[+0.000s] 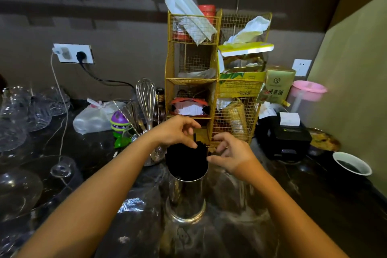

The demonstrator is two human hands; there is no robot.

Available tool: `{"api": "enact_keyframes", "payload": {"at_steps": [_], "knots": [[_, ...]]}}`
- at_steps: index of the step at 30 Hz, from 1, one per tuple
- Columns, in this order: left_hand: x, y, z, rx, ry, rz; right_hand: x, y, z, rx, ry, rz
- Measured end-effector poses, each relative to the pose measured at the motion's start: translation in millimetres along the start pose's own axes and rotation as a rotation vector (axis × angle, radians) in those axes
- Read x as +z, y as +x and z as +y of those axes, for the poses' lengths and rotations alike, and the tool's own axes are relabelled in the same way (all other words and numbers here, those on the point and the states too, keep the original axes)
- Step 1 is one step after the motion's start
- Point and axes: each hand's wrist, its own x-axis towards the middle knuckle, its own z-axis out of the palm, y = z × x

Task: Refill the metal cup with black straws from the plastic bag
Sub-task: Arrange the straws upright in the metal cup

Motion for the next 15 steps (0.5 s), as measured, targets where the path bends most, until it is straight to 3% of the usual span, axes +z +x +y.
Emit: {"api": "enact_keyframes", "payload": {"at_steps": [15], "knots": [[-1,17,-9,0.050,0.060,-0.124,32,20,0,0.165,0.172,-0.052]]}}
